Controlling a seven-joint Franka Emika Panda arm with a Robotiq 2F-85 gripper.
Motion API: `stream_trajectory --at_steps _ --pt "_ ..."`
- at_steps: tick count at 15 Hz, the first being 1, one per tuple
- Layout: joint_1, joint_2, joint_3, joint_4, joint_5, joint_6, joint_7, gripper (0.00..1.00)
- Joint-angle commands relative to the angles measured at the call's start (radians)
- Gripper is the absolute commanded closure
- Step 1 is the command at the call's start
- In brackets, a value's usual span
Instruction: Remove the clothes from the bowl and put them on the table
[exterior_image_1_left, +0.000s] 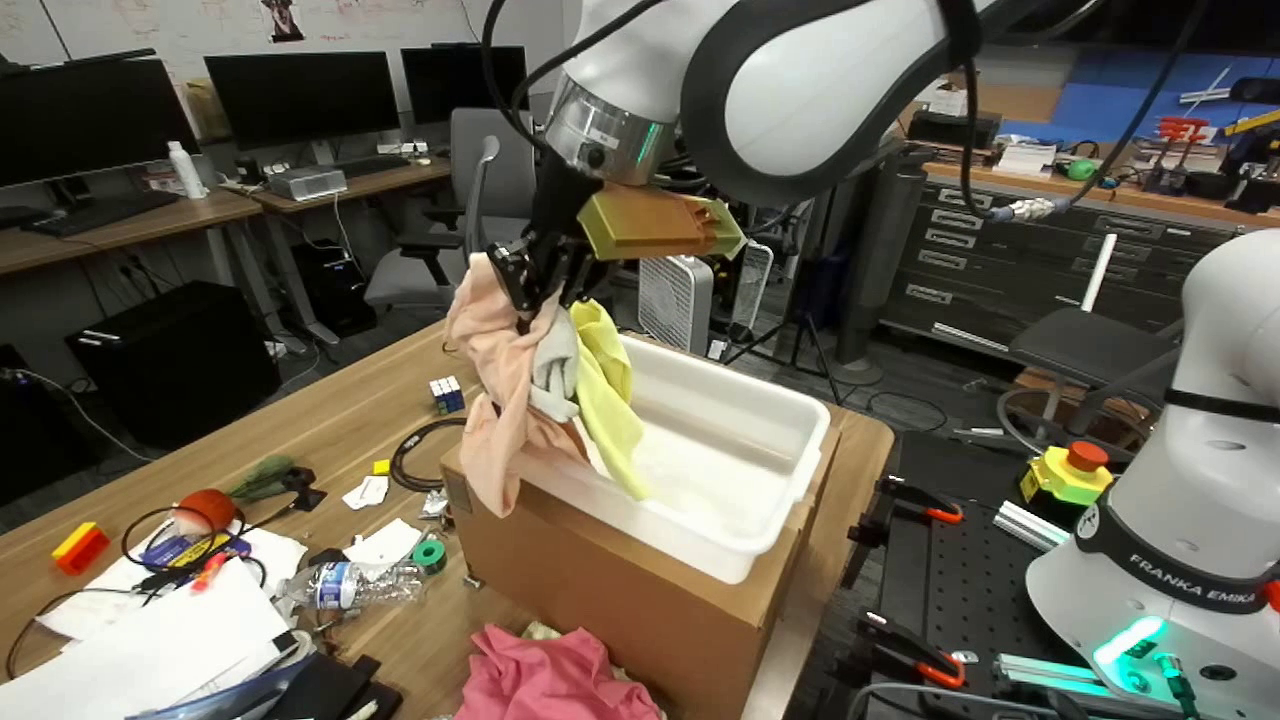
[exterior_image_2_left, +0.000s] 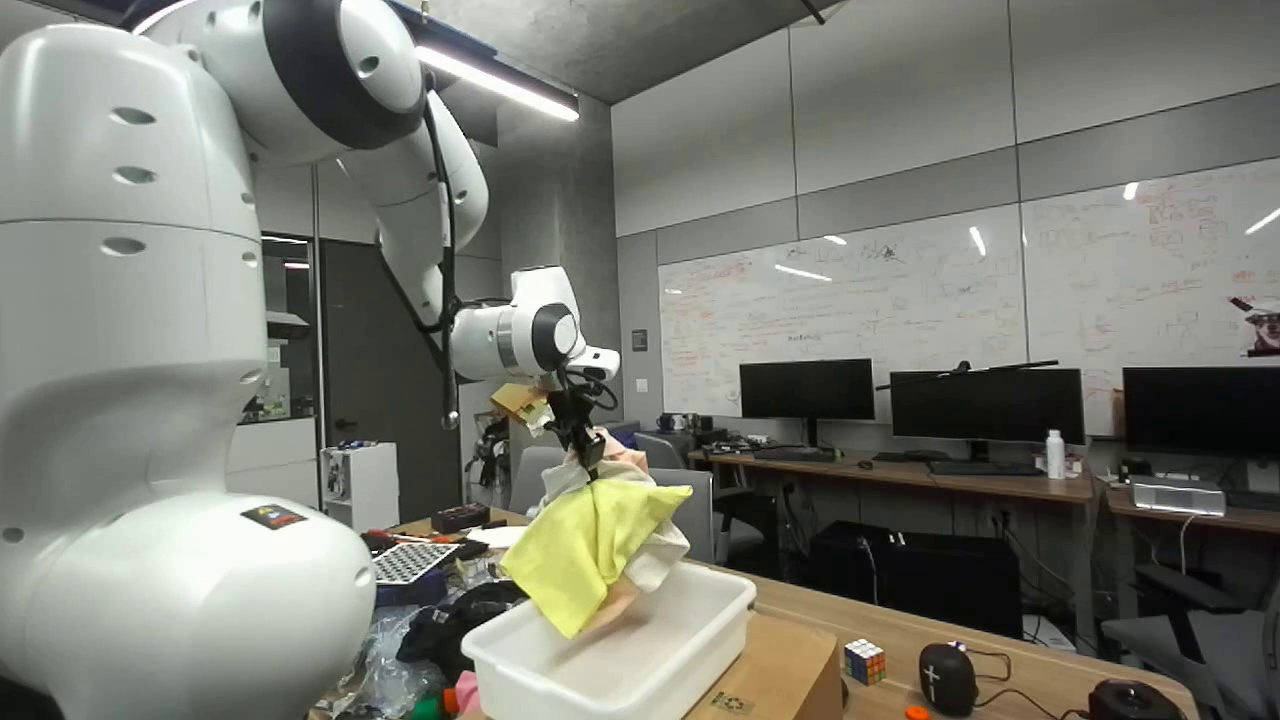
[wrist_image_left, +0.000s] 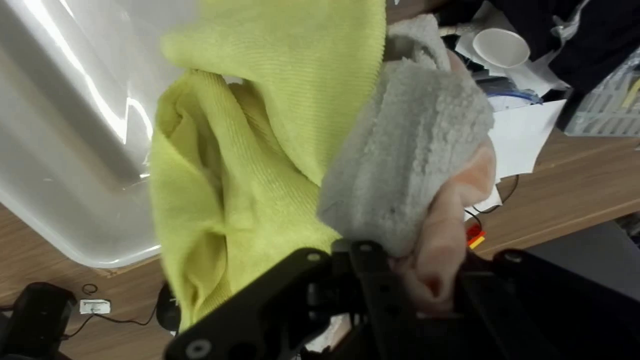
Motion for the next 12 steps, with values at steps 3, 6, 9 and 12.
stream_trajectory --at_steps 3,6,9,12 --pt "0.004 -0.008 0.046 0.046 0.306 -0.096 -0.271 0.9" --pt "0.013 -0.01 0.075 0.036 0.433 -0.239 -0.39 0.9" --pt "0.018 0.02 0.099 0.048 0.474 -0.375 -0.433 0.89" --pt "0.024 0.056 0.122 0.057 0.48 -0.467 -0.447 0.89"
